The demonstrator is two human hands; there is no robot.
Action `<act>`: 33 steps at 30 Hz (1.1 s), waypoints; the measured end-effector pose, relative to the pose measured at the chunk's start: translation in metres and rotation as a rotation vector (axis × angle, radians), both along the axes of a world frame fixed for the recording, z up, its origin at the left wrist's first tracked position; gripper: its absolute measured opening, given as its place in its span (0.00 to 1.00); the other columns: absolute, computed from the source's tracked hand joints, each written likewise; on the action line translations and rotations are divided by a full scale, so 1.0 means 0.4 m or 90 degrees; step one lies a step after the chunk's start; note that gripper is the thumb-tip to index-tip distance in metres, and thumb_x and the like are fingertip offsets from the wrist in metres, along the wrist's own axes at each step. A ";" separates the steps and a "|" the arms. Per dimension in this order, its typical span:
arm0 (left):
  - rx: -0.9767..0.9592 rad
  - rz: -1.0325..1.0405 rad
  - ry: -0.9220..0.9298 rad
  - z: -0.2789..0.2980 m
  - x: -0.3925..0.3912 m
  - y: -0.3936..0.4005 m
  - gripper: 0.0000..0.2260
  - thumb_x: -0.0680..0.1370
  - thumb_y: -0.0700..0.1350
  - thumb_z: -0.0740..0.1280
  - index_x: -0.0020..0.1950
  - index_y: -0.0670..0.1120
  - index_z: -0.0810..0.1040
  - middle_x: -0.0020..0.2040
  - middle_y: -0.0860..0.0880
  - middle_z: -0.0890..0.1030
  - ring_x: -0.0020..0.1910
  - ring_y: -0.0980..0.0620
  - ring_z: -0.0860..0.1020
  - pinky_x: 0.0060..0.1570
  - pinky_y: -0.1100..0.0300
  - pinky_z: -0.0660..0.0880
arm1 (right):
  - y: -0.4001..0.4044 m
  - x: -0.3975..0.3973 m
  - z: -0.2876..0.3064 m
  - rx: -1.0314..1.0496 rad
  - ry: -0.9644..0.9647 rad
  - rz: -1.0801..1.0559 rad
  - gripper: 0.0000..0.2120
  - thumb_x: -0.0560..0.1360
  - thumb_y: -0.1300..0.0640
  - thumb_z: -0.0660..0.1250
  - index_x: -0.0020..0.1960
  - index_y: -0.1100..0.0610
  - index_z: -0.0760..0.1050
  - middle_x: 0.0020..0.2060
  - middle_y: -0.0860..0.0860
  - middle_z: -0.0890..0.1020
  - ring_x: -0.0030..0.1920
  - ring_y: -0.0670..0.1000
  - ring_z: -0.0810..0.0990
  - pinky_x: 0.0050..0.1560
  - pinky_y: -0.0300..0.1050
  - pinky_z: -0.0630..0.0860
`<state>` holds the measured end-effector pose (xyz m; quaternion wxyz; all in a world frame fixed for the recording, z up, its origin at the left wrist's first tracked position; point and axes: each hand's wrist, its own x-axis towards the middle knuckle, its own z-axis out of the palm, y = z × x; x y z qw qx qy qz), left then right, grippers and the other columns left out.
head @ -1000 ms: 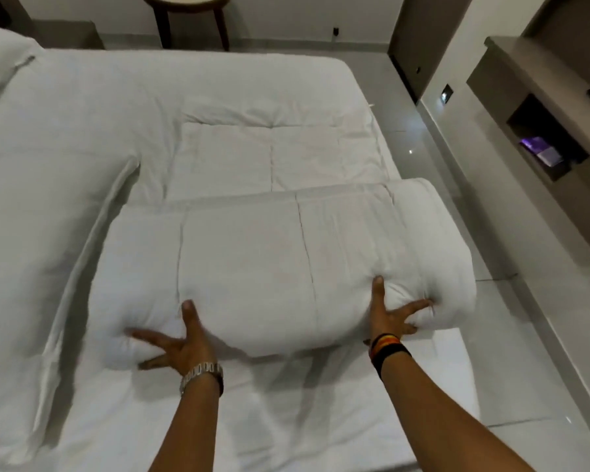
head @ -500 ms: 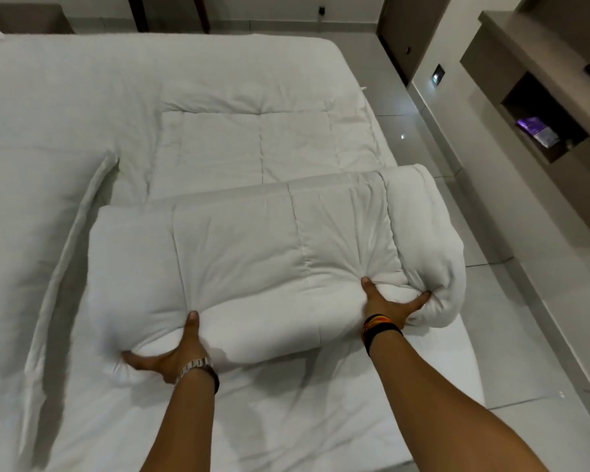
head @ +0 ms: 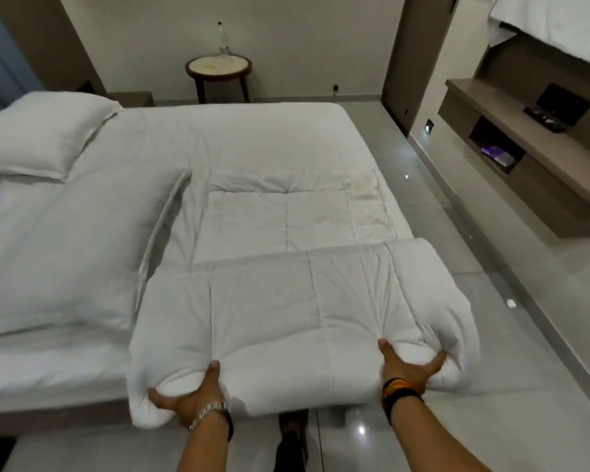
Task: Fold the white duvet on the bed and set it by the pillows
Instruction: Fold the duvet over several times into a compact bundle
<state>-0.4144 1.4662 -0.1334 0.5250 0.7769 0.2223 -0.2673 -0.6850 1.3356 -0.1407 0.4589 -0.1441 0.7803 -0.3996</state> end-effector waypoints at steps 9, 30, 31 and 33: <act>-0.123 0.010 -0.049 0.193 -0.036 0.121 0.58 0.71 0.45 0.82 0.83 0.66 0.41 0.80 0.38 0.61 0.74 0.39 0.70 0.72 0.43 0.67 | 0.144 -0.045 0.157 -0.020 -0.004 0.017 0.60 0.69 0.51 0.83 0.84 0.38 0.44 0.82 0.66 0.51 0.80 0.66 0.60 0.76 0.66 0.59; 0.249 -0.763 -0.719 -0.162 0.387 -0.846 0.33 0.83 0.67 0.47 0.86 0.53 0.54 0.87 0.45 0.46 0.85 0.39 0.44 0.75 0.24 0.41 | -0.851 0.274 -0.060 -0.257 0.723 0.738 0.39 0.79 0.27 0.47 0.85 0.43 0.50 0.85 0.57 0.44 0.84 0.61 0.41 0.79 0.70 0.41; 0.271 -0.769 -0.738 -0.170 0.409 -0.901 0.33 0.83 0.66 0.48 0.86 0.53 0.55 0.87 0.45 0.47 0.85 0.38 0.44 0.74 0.23 0.41 | -0.908 0.301 -0.059 -0.252 0.774 0.760 0.39 0.79 0.27 0.46 0.85 0.43 0.51 0.85 0.58 0.46 0.84 0.64 0.44 0.77 0.73 0.42; 0.286 -0.777 -0.789 -0.188 0.460 -1.015 0.32 0.83 0.65 0.49 0.86 0.54 0.56 0.87 0.45 0.49 0.85 0.37 0.45 0.73 0.21 0.42 | -1.034 0.357 -0.045 -0.250 0.849 0.805 0.41 0.78 0.24 0.44 0.85 0.43 0.50 0.85 0.58 0.49 0.83 0.66 0.48 0.75 0.76 0.43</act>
